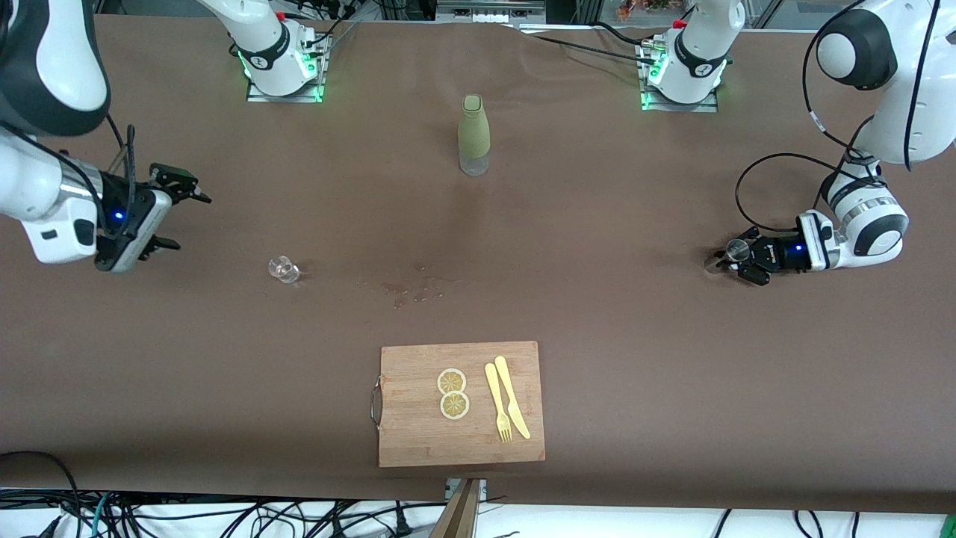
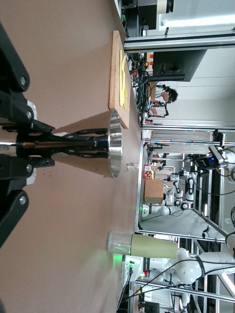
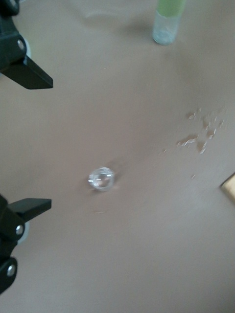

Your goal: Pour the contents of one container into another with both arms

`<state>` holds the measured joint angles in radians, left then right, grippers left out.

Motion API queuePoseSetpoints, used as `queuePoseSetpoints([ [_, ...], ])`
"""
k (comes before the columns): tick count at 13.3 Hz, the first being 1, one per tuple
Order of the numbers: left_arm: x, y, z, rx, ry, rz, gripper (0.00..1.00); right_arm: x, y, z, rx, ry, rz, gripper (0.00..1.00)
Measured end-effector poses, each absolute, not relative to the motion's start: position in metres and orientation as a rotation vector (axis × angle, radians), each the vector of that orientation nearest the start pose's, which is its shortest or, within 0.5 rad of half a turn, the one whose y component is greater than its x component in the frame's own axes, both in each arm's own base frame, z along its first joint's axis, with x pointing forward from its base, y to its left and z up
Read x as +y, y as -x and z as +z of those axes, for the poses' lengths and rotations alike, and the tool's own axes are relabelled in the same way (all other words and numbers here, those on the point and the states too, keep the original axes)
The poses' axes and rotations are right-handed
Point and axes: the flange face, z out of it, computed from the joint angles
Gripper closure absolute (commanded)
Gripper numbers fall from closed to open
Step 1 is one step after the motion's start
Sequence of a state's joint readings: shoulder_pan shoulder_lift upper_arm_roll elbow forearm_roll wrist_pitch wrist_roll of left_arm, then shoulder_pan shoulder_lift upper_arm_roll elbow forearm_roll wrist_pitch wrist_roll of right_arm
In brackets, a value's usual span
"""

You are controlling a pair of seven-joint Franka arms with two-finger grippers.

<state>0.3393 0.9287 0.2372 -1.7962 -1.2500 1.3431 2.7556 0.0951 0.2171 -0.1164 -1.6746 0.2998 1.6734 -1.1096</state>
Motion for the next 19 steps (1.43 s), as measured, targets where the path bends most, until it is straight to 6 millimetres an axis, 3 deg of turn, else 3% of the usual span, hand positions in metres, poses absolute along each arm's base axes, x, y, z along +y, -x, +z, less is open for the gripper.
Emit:
queuePoseSetpoints([
  [4, 0.184, -0.504, 0.057, -1.207, -1.365, 1.197, 1.0, -0.028, -0.621, 0.367, -1.554, 2.117, -0.128, 0.01],
  [7, 0.176, -0.513, 0.058, -1.223, -1.357, 1.179, 1.0, -0.064, -0.62, 0.284, -1.634, 1.873, -0.308, 0.01],
  [9, 0.157, -0.519, 0.058, -1.224, -1.324, 1.171, 1.0, -0.078, -0.612, 0.233, -1.67, 1.749, -0.407, 0.01],
  [11, 0.125, -0.533, 0.06, -1.231, -1.263, 1.169, 1.0, -0.082, -0.603, 0.19, -1.69, 1.666, -0.471, 0.01],
  [13, 0.09, -0.552, 0.069, -1.249, -1.208, 1.174, 1.0, -0.08, -0.595, 0.164, -1.688, 1.638, -0.485, 0.01],
  [19, -0.026, -0.6, 0.09, -1.284, -1.201, 1.188, 1.0, -0.071, -0.58, 0.131, -1.695, 1.551, -0.645, 0.01],
])
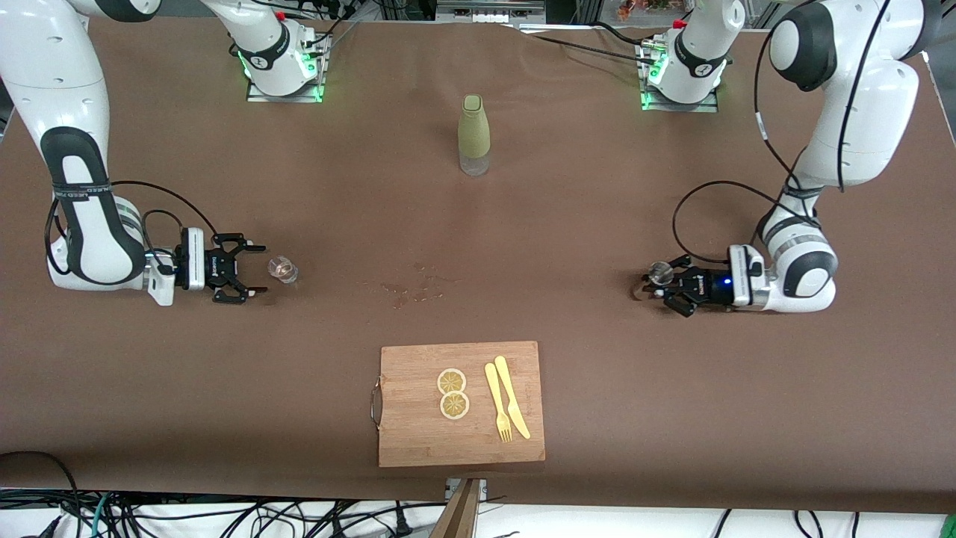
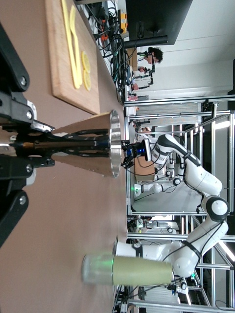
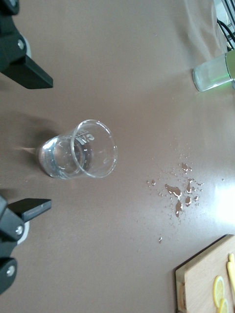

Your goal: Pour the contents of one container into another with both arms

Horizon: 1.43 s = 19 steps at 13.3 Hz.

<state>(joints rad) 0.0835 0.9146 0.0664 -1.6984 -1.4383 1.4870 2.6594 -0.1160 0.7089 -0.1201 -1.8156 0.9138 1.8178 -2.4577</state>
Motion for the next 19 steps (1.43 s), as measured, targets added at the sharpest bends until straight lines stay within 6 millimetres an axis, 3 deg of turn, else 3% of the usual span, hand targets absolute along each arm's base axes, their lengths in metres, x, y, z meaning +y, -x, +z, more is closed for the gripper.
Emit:
queuePoseSetpoints([
  [5, -0.148, -0.605, 0.09, -1.25, -1.225, 1.181, 1.0, -0.066, -0.581, 0.129, -1.717, 1.498, -0.747, 0.01],
  [11, -0.278, -0.579, 0.084, -1.163, -1.314, 1.188, 1.0, -0.058, -0.572, 0.112, -1.671, 1.474, -0.809, 0.01],
  [16, -0.353, -0.547, 0.081, -1.102, -1.383, 1.169, 1.0, -0.041, -0.574, 0.107, -1.643, 1.463, -0.834, 0.01],
  [17, -0.363, -0.541, 0.08, -1.099, -1.389, 1.163, 1.0, -0.039, -0.574, 0.107, -1.643, 1.461, -0.834, 0.05],
  [19, -0.379, -0.535, 0.081, -1.095, -1.392, 1.162, 1.0, -0.038, -0.573, 0.106, -1.641, 1.461, -0.833, 0.22],
])
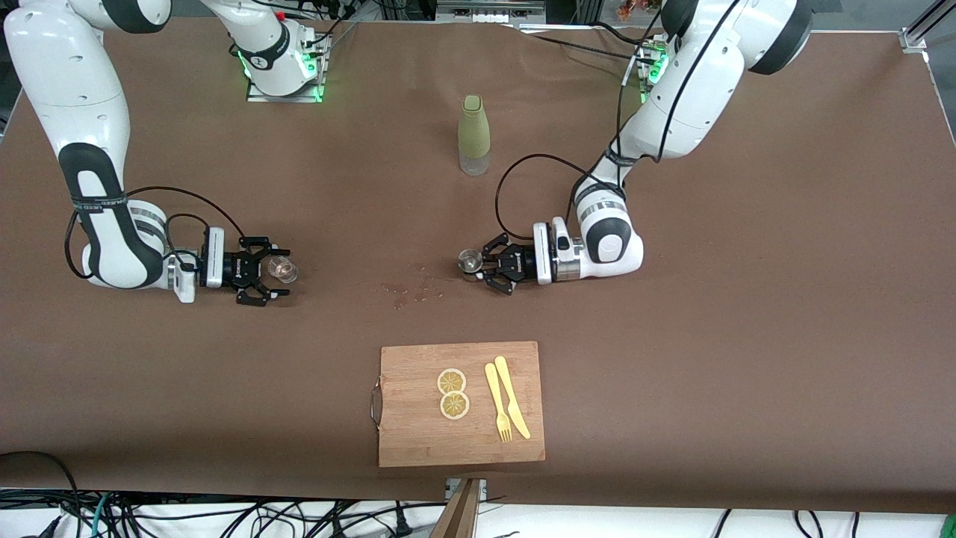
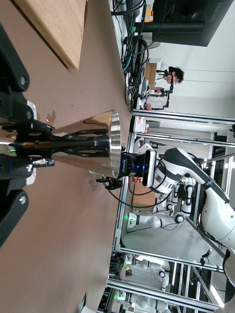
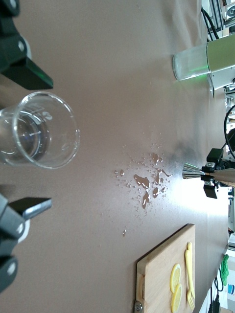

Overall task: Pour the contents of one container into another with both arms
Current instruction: 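Bring the jigger and glass together with the left and right grippers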

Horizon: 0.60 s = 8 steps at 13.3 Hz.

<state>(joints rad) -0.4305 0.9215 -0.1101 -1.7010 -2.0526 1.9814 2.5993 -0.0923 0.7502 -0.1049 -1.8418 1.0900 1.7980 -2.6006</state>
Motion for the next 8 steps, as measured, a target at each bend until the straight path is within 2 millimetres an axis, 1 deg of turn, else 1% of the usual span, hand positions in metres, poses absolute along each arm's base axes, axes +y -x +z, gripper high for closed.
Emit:
queuePoseSetpoints([
  [2, -0.397, -0.53, 0.077, -1.094, -1.386, 1.159, 1.0, -0.038, -0.573, 0.106, -1.64, 1.462, -0.832, 0.24],
  [5, -0.412, -0.527, 0.071, -1.092, -1.401, 1.159, 1.0, -0.037, -0.572, 0.106, -1.638, 1.46, -0.832, 0.24],
  [8, -0.424, -0.526, 0.073, -1.091, -1.419, 1.169, 1.0, -0.035, -0.572, 0.105, -1.635, 1.458, -0.835, 0.38],
])
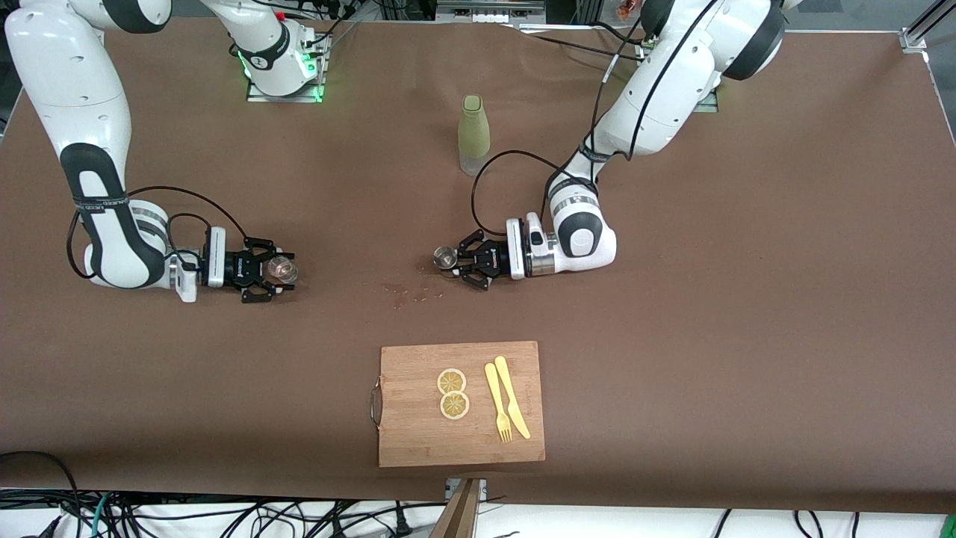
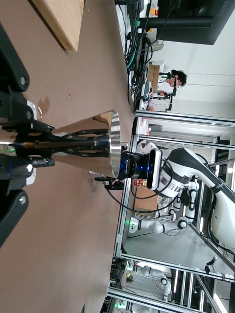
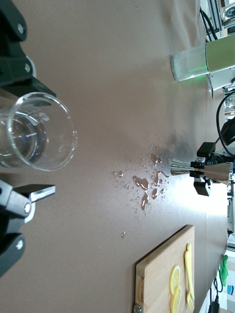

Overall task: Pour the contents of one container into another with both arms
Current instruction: 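Bring the jigger and glass together with the left and right grippers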

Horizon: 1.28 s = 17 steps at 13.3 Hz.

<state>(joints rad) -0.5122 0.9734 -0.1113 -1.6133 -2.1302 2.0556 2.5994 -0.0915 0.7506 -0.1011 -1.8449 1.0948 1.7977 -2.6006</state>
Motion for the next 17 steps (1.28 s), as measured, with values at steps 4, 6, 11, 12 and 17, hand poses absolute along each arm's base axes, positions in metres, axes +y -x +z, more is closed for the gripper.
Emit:
queuePoseSetpoints([
  [4, -0.437, -0.529, 0.074, -1.109, -1.409, 1.179, 1.0, -0.032, -0.573, 0.105, -1.628, 1.456, -0.842, 0.59],
  [6, -0.445, -0.529, 0.071, -1.115, -1.4, 1.179, 1.0, -0.031, -0.572, 0.104, -1.625, 1.455, -0.84, 0.67],
  [11, -0.449, -0.531, 0.072, -1.12, -1.392, 1.188, 1.0, -0.027, -0.572, 0.103, -1.616, 1.456, -0.839, 0.69],
  [12, -0.451, -0.532, 0.072, -1.121, -1.388, 1.19, 1.0, -0.024, -0.573, 0.104, -1.611, 1.456, -0.834, 0.69],
  [17, -0.462, -0.528, 0.069, -1.112, -1.38, 1.192, 1.0, 0.001, -0.584, 0.128, -1.593, 1.472, -0.801, 0.69],
])
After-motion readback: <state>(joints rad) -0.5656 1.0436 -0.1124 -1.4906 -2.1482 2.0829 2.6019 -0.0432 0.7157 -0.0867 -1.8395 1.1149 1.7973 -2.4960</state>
